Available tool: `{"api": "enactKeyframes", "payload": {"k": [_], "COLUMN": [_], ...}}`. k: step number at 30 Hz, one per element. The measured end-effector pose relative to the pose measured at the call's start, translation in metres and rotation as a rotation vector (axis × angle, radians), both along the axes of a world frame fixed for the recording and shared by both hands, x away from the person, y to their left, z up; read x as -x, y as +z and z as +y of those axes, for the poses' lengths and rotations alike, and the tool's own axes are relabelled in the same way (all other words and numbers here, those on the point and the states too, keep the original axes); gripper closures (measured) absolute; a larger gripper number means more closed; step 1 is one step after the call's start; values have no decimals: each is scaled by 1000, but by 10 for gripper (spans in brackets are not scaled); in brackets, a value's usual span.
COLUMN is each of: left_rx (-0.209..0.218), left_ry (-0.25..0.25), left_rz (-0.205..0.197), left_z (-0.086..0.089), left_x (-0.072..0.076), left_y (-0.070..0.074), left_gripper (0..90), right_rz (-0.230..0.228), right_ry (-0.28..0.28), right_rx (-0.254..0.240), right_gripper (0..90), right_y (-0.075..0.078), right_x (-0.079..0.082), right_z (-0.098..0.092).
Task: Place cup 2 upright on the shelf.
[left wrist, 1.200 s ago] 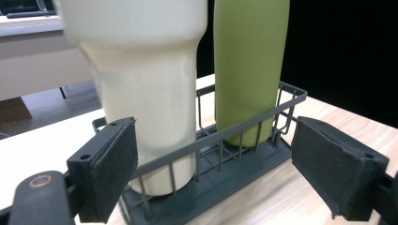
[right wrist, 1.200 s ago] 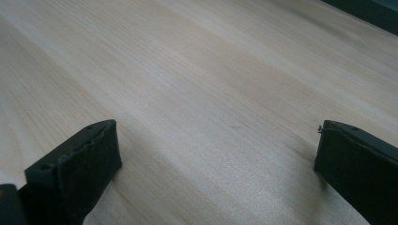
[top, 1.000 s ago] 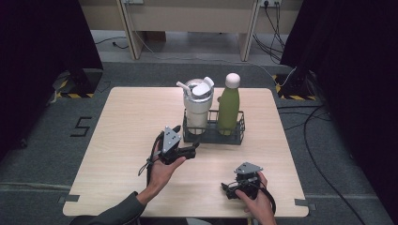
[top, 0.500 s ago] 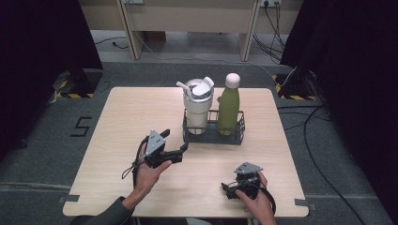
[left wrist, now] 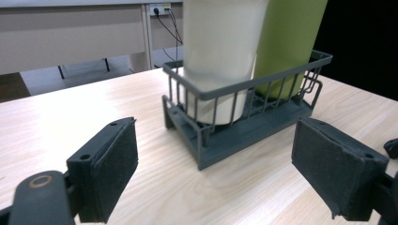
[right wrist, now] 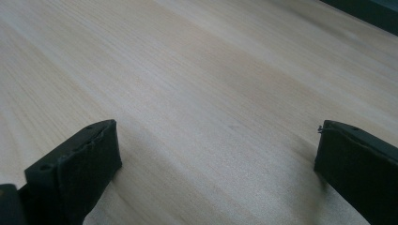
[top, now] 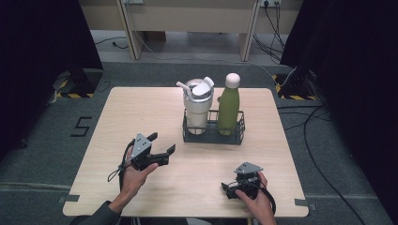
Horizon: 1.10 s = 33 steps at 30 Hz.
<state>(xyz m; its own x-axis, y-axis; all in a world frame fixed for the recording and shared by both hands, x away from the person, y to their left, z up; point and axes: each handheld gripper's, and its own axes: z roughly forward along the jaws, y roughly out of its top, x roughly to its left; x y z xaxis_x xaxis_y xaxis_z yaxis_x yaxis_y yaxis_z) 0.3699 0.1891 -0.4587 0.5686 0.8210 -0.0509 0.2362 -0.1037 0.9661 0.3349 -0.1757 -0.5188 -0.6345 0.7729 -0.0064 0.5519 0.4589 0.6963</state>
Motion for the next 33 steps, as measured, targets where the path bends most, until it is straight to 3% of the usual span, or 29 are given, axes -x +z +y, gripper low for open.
{"api": "enactKeyframes", "payload": {"k": [8,15,22,27,33], "left_rx": [-18,-36,-63,-66,-103], "left_ry": [4,-4,25,10,-7], "left_rz": [15,62,63,98,126], "left_z": [20,34,47,51,54], "left_x": [6,16,22,25,30], "left_y": [-11,-28,-34,-40,-45], "left_gripper": [145,146,146,146,146], "right_rz": [0,0,0,0,0], "right_ry": [-2,-3,-3,-3,-3], "right_rx": [0,0,0,0,0], "right_gripper": [8,8,8,8,8], "right_y": [0,0,0,0,0], "right_x": [0,0,0,0,0], "right_z": [0,0,0,0,0]}}
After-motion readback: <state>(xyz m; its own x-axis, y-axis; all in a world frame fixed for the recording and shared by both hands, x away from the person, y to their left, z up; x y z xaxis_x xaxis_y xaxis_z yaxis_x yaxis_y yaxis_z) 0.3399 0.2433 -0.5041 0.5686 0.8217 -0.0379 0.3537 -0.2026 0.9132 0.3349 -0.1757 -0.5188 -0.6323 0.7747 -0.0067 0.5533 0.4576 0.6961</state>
